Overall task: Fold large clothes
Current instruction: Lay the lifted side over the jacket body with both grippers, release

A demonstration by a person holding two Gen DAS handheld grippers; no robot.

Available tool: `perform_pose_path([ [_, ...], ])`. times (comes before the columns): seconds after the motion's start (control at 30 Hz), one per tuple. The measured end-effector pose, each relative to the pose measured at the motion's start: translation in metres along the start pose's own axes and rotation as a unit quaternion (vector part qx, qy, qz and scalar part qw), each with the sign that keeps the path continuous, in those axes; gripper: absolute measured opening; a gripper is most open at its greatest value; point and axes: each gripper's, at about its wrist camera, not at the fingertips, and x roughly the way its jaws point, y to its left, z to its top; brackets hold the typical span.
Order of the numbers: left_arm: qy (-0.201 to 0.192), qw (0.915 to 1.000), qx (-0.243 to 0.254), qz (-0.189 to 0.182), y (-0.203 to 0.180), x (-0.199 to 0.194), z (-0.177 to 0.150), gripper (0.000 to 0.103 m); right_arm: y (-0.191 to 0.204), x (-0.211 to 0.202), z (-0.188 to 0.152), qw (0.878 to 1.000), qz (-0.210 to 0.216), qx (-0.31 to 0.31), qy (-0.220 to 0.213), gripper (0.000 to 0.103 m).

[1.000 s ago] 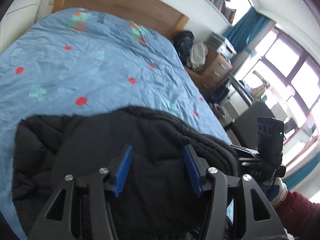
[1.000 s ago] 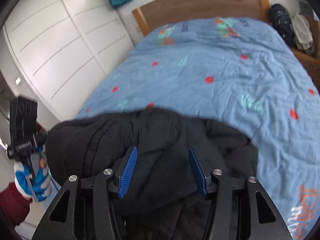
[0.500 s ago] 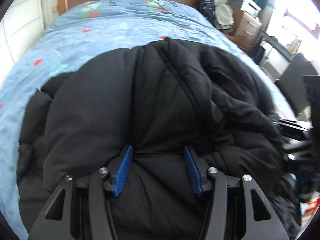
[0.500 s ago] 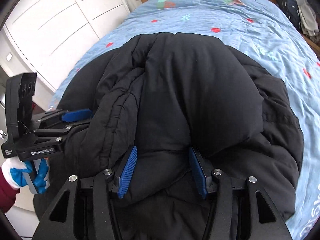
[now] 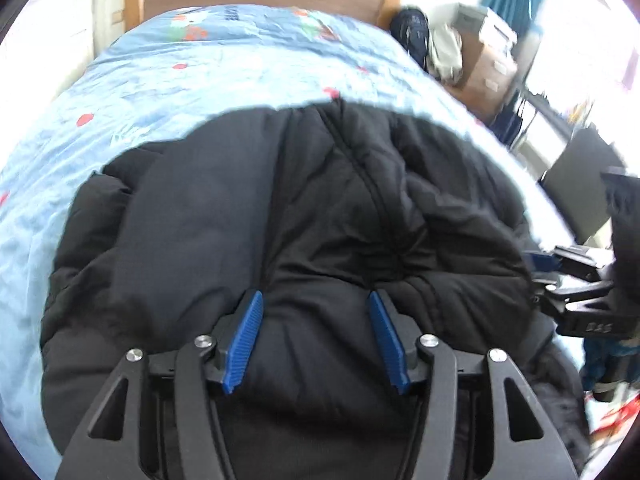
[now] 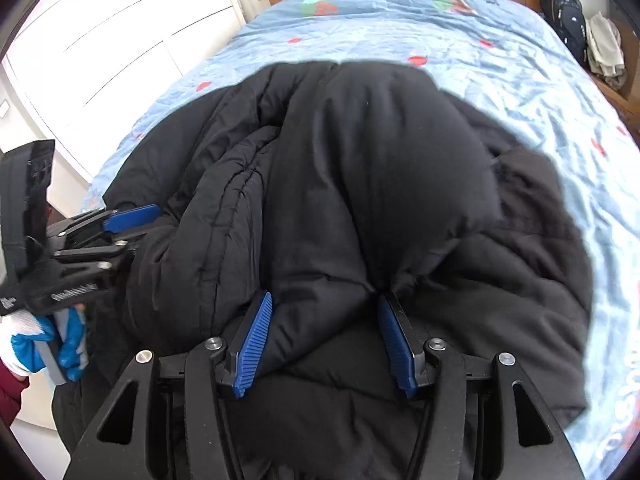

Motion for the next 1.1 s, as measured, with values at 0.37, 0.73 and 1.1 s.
perform_pose_path([
  [0.37, -0.032, 0.9989, -0.005, 0.034, 0.008, -0.015, 0.011, 0.060, 0.039, -0.035, 0.028, 0.996, 0.034, -0.026, -0.075, 0.060],
  [0.73, -0.046, 0.9964, 0.034, 0.063, 0.006, 0.036, -0.038, 0.071, 0.039, 0.030, -0.022, 0.994, 0.012, -0.088, -0.059, 0.066],
  [1.1, -0.087, 0.9937, 0.031, 0.063, 0.000, 0.033, -0.055, 0.071, 0.048, 0.025, -0.042, 0.989, -0.016, -0.108, -0.097, 0.067],
])
